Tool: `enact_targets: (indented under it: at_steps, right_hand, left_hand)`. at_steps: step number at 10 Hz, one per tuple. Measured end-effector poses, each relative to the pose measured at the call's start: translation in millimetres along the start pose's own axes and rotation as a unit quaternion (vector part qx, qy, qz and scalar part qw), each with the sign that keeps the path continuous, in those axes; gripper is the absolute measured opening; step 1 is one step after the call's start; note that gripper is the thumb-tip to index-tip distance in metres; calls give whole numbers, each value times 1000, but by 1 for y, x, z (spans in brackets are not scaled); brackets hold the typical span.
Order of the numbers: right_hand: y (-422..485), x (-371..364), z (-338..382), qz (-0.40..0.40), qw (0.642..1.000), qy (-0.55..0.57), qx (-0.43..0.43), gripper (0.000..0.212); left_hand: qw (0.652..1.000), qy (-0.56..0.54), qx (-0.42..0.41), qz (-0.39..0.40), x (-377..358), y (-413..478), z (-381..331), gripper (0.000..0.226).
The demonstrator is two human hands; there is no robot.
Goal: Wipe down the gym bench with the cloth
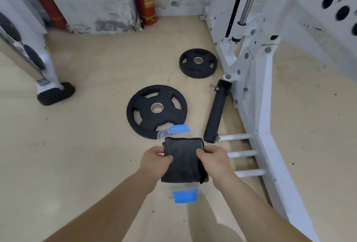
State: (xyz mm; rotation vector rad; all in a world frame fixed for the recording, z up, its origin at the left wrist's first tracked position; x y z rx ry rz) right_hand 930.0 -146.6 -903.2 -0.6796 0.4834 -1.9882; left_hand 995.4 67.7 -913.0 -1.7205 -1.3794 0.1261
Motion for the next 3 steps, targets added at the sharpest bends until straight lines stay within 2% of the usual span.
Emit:
enact_targets:
  at_steps: [1, 2, 3]
  right_hand:
    - [11, 1, 15, 0, 995, -100, 31, 52]
    - [7, 9, 20, -9, 992, -116, 39, 45]
    - [-6, 5, 42, 4, 990, -107, 88, 31]
  left_hand:
    - [999, 43, 4, -21, 8, 8, 5, 40]
    - [999, 44, 6, -12, 17, 7, 3, 29]
    - [998, 37, -49, -8, 31, -17, -27, 17]
Point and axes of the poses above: each hand's wrist, its own y-axis towards the middle knuckle, its own x-axis out of the back of the hand, z = x × y, the point moved 9 cm from there along y, towards the middle knuckle, and after that the axes turned 7 degrees about y, right-handed, at the moved point
